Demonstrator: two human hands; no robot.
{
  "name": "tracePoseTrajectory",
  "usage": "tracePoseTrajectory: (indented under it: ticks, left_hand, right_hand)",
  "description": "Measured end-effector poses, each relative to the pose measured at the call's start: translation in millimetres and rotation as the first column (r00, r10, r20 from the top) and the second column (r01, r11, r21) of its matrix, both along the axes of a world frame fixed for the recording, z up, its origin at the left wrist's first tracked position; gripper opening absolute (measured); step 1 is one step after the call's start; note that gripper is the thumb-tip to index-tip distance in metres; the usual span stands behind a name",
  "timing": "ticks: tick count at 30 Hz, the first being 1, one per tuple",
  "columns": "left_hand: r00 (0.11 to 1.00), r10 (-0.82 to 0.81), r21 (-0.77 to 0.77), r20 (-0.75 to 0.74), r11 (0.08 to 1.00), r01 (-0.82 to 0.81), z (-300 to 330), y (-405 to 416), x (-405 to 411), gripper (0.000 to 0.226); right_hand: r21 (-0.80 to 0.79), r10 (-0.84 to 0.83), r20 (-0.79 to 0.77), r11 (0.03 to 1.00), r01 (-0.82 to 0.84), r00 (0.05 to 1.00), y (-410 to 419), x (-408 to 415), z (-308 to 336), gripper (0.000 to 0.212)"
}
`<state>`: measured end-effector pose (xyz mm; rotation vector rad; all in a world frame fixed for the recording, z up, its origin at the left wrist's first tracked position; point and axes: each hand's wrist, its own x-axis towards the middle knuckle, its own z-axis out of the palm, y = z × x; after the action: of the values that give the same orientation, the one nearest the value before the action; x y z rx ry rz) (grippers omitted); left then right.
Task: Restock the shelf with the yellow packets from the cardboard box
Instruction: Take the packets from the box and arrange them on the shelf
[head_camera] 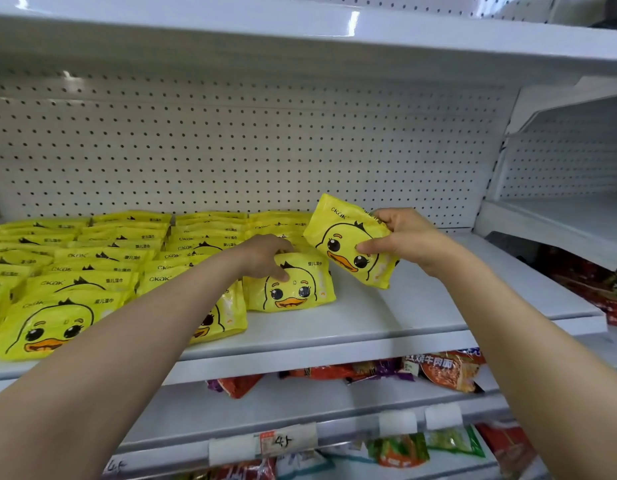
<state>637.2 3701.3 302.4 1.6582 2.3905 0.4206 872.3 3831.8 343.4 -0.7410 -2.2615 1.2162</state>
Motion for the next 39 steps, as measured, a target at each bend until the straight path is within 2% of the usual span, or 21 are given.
tracePoseTrajectory:
  ticks: [5, 10, 18, 24, 29, 33, 36, 37, 39]
  left_hand:
    - [1.0, 0.016, 0.087, 0.014, 0.996, -0.017, -11.4, 3.5, -1.6, 0.056]
    - [0.985, 0.024, 0.074, -0.173, 0.997, -0.012, -18.4, 4.4, 5.4, 0.065]
    - [0.982, 0.016, 0.152, -0.19, 0.988, 0.014, -33.6, -9.8, 4.2, 0.057]
    - [0.98, -0.015, 0.152, -0.199, 0.987, 0.046, -36.9, -13.1, 2.3, 0.059]
    - [0.989, 0.016, 0.181, -0.149, 0.983, 0.011, -34.8, -19.5, 5.1, 0.062]
    - [0.996, 0.091, 0.357, 0.011, 0.93, -0.089, -14.0, -30.8, 10.3, 0.049]
    - [0.987, 0.072, 0.47, 0.145, 0.873, -0.133, 10.0, -44.4, 23.3, 0.04]
    - [0.986, 0.051, 0.47, 0.157, 0.874, -0.12, 16.7, -48.7, 27.0, 0.039]
    - [0.994, 0.01, 0.351, 0.113, 0.935, -0.049, 24.8, -56.0, 33.6, 0.044]
  right_hand:
    - [0.016, 0.03, 0.038, 0.999, -0.031, 0.999, -1.8, 2.3, -3.0, 0.033]
    - [0.028, 0.047, 0.079, 0.998, -0.049, 0.996, -0.2, 6.8, -4.3, 0.033]
    - [0.037, 0.059, 0.083, 0.997, -0.063, 0.995, 1.3, 17.6, 5.7, 0.035]
    - [0.053, 0.143, 0.183, 0.986, -0.155, 0.973, -3.8, 16.4, 4.8, 0.035]
    - [0.066, 0.202, 0.291, 0.971, -0.23, 0.935, -6.5, 10.1, 4.8, 0.034]
    - [0.04, 0.284, 0.362, 0.947, -0.319, 0.888, -12.9, -2.8, 3.3, 0.037]
    - [0.047, 0.329, 0.398, 0.925, -0.377, 0.857, -19.1, -20.4, -5.6, 0.039]
    - [0.053, 0.34, 0.411, 0.917, -0.394, 0.846, -21.1, -27.1, -10.1, 0.041]
    - [0.058, 0.347, 0.438, 0.909, -0.412, 0.829, -25.1, -40.4, -21.2, 0.05]
